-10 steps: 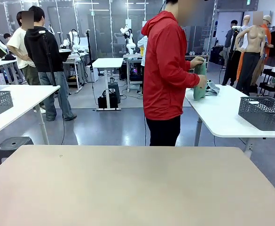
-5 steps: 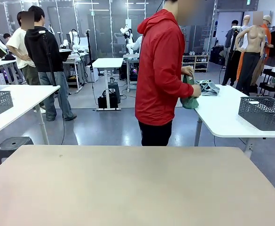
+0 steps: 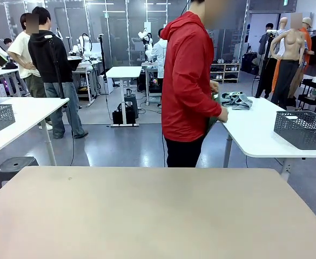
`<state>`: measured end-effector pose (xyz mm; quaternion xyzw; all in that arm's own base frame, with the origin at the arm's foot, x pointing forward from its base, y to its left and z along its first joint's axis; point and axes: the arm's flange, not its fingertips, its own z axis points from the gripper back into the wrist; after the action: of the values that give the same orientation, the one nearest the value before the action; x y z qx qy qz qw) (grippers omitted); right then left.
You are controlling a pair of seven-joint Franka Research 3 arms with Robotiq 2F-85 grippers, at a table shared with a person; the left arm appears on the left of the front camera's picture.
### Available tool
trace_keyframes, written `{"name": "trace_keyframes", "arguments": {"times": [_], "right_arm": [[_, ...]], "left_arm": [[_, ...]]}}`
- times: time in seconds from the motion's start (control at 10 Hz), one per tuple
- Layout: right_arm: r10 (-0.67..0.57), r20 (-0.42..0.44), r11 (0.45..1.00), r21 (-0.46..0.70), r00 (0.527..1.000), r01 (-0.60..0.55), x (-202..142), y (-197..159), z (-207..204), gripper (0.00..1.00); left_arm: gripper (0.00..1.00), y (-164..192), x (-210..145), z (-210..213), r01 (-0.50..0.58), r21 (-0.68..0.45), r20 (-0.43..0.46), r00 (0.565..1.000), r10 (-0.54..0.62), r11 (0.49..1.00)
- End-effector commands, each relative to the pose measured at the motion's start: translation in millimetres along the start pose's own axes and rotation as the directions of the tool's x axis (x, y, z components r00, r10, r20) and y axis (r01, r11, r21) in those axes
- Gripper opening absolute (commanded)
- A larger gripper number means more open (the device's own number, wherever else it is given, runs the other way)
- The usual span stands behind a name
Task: Fold the towels and place them in the basket.
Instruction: When a person lays out a Towel with hook on the table, fold it in half twice.
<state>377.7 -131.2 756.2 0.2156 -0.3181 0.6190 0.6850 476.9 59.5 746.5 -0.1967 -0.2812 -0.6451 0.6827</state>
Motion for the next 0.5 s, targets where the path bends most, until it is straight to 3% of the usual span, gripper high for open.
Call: {"name": "trace_keyframes", "arguments": {"times": [0.0,0.4], "right_arm": [[0.004,0.004,1.000,0.003,1.000,-0.004,0.8,1.9,-0.9,1.00],[0.004,0.004,1.000,0.003,1.000,-0.004,0.8,1.9,-0.9,1.00]], "left_arm": [[1.00,-1.2,1.1,1.4,0.001,0.003,0.000,1.000,-0.001,1.000],[1.00,-1.2,1.1,1.4,0.001,0.003,0.000,1.000,-0.001,1.000]]}}
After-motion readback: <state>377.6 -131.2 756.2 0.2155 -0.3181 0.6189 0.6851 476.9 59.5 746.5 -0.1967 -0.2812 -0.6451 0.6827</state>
